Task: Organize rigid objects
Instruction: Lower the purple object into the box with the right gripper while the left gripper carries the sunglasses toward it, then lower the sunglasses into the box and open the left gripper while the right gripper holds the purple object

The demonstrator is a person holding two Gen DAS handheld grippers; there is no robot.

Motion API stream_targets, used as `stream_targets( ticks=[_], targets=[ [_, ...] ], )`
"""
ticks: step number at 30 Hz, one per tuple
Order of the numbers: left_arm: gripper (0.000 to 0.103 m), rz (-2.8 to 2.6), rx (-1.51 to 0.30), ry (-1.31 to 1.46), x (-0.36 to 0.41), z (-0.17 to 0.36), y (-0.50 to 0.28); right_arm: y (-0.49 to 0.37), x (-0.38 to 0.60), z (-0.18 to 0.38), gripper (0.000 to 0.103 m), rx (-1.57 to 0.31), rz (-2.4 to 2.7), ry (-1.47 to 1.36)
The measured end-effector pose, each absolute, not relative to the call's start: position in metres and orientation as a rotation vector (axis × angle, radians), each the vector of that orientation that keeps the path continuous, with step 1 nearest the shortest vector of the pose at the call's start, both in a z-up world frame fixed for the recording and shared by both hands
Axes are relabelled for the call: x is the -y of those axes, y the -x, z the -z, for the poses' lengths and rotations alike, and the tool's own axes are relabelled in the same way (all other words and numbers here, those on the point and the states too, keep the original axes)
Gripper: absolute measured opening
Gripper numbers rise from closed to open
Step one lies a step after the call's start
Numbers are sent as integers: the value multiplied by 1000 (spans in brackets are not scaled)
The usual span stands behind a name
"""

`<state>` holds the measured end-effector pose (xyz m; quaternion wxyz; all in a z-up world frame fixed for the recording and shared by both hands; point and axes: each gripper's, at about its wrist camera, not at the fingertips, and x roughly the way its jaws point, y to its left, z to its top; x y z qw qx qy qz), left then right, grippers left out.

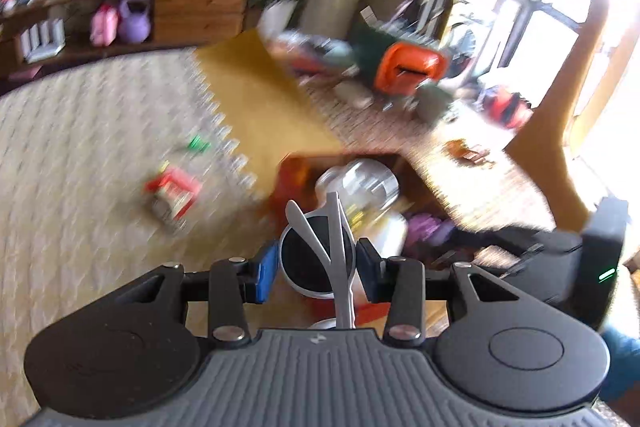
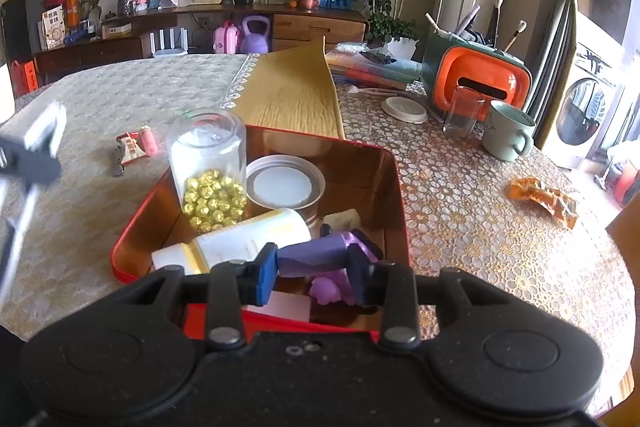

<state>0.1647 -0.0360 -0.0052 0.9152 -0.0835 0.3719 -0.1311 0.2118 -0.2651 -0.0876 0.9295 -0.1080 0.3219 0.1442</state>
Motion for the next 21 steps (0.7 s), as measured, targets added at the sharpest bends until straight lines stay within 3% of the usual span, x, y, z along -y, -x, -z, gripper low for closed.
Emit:
stream_targets(
  ticks=[9, 21],
  targets=[
    [41, 404, -678, 82, 95, -48, -216, -211, 268, 89, 36, -658, -304, 219],
    [41, 412, -784, -153, 177, -5, -304, -216, 269, 89, 36, -667, -330, 196]
  ],
)
